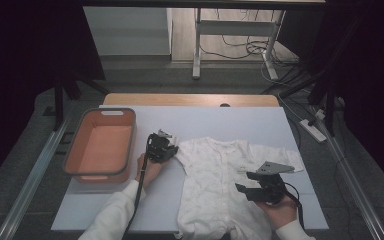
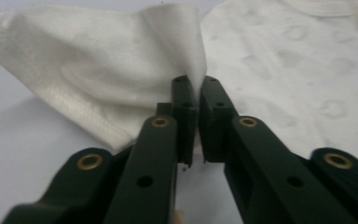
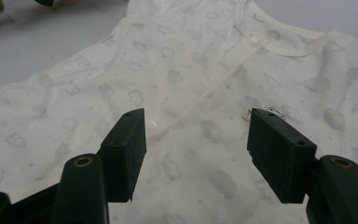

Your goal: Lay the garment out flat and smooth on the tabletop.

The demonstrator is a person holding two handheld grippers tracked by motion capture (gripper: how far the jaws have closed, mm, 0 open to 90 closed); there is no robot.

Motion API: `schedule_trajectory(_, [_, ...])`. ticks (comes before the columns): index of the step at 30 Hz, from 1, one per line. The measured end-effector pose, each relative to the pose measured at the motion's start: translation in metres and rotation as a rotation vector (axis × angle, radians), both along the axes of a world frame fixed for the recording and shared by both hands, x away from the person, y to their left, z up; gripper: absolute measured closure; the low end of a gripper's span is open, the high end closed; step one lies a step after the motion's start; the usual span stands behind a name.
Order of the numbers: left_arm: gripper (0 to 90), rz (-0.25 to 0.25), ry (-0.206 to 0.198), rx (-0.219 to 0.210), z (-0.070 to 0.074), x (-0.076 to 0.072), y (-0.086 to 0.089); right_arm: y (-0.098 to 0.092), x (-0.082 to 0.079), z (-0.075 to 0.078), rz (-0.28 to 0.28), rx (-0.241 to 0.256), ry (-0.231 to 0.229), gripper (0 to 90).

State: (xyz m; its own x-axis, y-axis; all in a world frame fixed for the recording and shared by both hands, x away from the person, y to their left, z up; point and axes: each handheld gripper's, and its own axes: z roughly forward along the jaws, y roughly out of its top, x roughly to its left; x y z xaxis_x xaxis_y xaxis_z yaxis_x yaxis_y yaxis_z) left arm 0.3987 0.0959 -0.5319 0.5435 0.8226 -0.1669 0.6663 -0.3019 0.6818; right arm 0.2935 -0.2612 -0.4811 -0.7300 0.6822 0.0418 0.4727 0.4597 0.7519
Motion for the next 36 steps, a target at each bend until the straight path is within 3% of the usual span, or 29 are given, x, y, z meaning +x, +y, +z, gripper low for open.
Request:
schedule_trajectory(4, [85.7,-0.084,-0.037,0.005,0.01,-0.013,-0.016,-0.001,0.001,-0.001,-0.005,0.004,0.003,37.8])
schedule_trajectory(6, [83.3,-0.152,-0.062,0.008,0.017,-0.022,-0.027,-0.001,0.001,-0.001,-0.001,-0.003,0.001,37.8])
schedule_trajectory(11, [72.1,-0.274,-0.097,0.034,0.024,-0.035,-0.048,-0.001,0.0,0.0,0.001,-0.009,-0.003,37.8])
schedule_trajectory(13, [59.1,-0.288,-0.108,0.057,0.023,-0.035,-0.051,-0.001,0.0,0.0,0.0,-0.01,-0.005,37.8])
schedule_trajectory(15, [48.7,-0.277,-0.122,0.033,0.025,-0.033,-0.047,-0.002,0.0,0.0,-0.002,-0.007,-0.009,37.8])
schedule_trajectory(18, [43.9,-0.187,-0.158,-0.017,0.031,-0.026,-0.031,-0.003,-0.001,0.001,-0.01,-0.002,-0.009,37.8])
schedule_trajectory(22, [40.4,-0.063,-0.176,0.004,0.033,-0.015,-0.021,-0.003,0.0,0.0,-0.011,0.002,-0.005,37.8])
schedule_trajectory(25, [40.3,-0.031,-0.142,0.018,0.028,-0.001,-0.021,-0.002,0.0,0.0,-0.008,-0.001,-0.004,37.7])
schedule_trajectory(30, [40.6,-0.046,-0.091,0.095,0.018,0.019,-0.03,0.001,0.0,0.0,-0.002,-0.008,-0.008,37.5])
schedule_trajectory(36, [48.9,-0.1,-0.023,0.194,0.006,0.025,-0.041,-0.001,0.001,-0.001,-0.002,-0.002,-0.003,37.4])
